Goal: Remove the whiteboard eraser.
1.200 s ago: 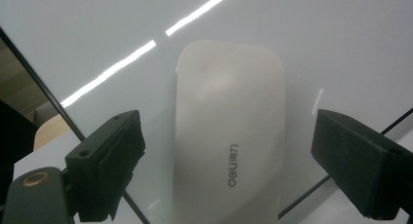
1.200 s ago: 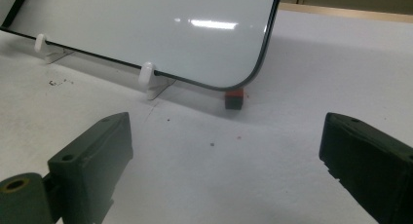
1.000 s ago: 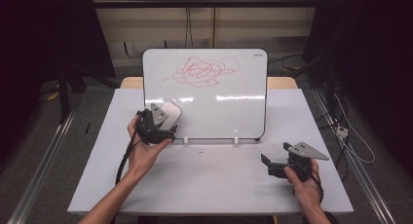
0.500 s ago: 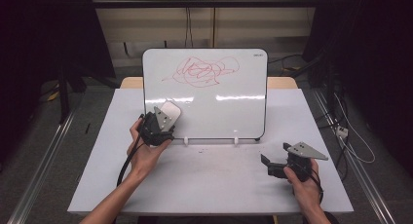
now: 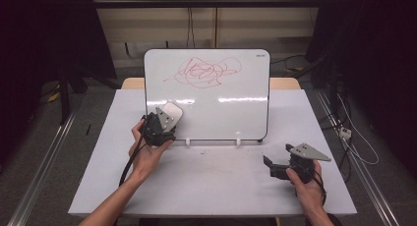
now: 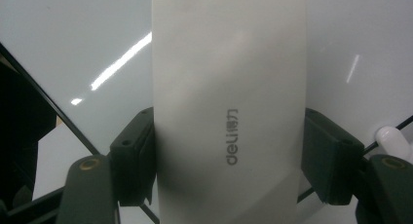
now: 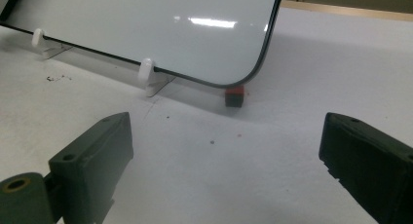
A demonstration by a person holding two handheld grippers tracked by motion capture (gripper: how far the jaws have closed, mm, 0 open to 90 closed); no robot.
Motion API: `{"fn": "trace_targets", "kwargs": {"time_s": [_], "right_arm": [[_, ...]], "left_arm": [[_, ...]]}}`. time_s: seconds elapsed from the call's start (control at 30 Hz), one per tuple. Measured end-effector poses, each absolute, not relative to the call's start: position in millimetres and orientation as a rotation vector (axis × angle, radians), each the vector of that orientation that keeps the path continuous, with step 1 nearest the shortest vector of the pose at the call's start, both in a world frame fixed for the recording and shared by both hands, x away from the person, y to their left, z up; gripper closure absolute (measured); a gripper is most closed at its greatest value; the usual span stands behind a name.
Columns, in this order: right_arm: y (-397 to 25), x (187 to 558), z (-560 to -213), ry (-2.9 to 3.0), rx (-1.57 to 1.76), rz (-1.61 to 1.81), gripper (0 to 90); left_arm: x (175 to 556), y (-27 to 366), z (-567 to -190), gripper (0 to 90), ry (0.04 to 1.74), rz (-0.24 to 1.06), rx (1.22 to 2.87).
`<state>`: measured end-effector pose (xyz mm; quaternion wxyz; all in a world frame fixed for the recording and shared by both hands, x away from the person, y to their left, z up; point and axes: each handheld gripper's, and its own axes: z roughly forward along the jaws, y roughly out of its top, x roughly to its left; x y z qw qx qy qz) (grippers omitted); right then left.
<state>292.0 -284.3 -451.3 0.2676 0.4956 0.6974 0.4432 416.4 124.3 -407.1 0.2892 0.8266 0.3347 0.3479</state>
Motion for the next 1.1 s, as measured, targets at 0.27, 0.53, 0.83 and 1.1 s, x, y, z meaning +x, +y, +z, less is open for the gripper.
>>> {"fn": "trace_targets", "kwargs": {"time_s": [0.27,0.53,0.83,1.1], "right_arm": [[-285,292,-451,1.882,1.337,1.196,5.9],[-285,292,-451,1.880,1.336,1.196,5.9],[-285,293,-451,1.879,1.341,1.195,5.9],[-283,295,-451,1.880,1.348,1.196,6.0]], "left_arm": [[418,126,-406,31.1,0.892,0.909,2.206],[419,128,-404,31.1,0.890,0.876,2.204],[421,135,-402,31.2,0.901,0.806,2.175],[422,141,-401,31.2,0.908,0.756,2.148]]}}
